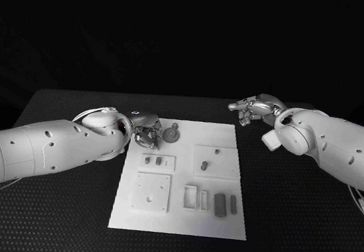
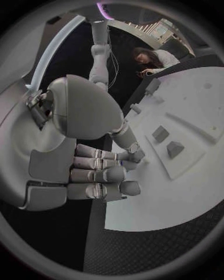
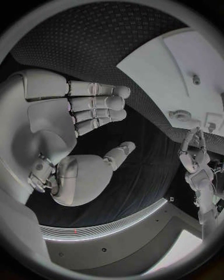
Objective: Assemble the parts on the task board
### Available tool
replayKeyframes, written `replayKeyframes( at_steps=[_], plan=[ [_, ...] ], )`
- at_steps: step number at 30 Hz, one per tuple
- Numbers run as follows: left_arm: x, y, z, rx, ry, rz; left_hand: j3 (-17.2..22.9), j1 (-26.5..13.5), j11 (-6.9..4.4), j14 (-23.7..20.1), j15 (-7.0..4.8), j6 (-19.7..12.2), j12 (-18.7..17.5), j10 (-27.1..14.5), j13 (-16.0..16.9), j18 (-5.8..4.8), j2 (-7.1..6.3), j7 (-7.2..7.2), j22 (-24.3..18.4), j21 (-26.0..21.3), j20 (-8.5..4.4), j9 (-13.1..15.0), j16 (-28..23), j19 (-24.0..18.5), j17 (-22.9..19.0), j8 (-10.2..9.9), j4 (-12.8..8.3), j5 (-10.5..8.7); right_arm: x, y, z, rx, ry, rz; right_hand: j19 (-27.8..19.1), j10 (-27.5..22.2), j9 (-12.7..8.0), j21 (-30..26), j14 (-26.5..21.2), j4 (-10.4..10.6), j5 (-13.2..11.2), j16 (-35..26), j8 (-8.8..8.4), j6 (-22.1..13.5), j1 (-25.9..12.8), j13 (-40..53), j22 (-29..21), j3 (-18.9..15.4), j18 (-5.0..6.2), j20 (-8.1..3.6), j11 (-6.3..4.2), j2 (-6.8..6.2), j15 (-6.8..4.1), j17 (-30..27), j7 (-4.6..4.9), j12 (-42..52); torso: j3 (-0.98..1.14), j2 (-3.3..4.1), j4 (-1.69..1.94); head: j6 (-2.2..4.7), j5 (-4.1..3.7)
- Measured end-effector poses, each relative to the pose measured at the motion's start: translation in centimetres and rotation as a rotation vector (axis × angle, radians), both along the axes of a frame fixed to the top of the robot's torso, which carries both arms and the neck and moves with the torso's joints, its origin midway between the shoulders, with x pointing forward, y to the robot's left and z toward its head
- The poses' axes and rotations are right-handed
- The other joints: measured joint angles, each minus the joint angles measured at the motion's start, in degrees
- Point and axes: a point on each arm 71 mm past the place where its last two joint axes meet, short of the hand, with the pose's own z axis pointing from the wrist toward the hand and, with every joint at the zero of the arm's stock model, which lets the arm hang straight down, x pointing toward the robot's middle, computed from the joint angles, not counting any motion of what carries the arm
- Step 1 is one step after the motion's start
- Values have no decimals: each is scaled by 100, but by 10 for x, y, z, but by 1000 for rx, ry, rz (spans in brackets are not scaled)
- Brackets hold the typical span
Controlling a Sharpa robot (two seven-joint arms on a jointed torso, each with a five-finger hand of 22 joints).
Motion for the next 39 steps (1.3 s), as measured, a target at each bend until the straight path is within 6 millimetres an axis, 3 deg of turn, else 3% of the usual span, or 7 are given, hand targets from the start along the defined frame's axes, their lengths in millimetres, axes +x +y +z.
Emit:
replayKeyframes(
  at_steps=[17, 39],
  plan=[
    [-2, -4, -4, 19, 18, -16, -1, 36, -15, 2, 0, -5, 0, 14, 0, 0, 24, -3, -1, 0, 2, 6, 0, 0, 0, -13, -1, -1, 0, 1, 0, 0, 0, 1, 0, 0, 0, 0, 0, 0, 0, -22, 0, 2, 0, -12, 0, 0, 0, 0, 0, 0, 0, 0, -2, 0, 4, -1, -1, -2, -48],
    [-2, -6, -8, 50, 25, -31, -13, 41, -18, 20, 2, 3, -3, 11, 77, 2, 66, -17, -2, 0, -1, 44, -1, 22, -4, -7, -13, 1, 0, 1, 0, 1, 0, 1, 0, 0, 0, 0, 0, 0, 0, -22, 0, 5, 0, -22, 4, 0, 0, 0, 0, 0, 0, 0, -5, 0, 1, 1, -1, -38, -23]
  ],
)
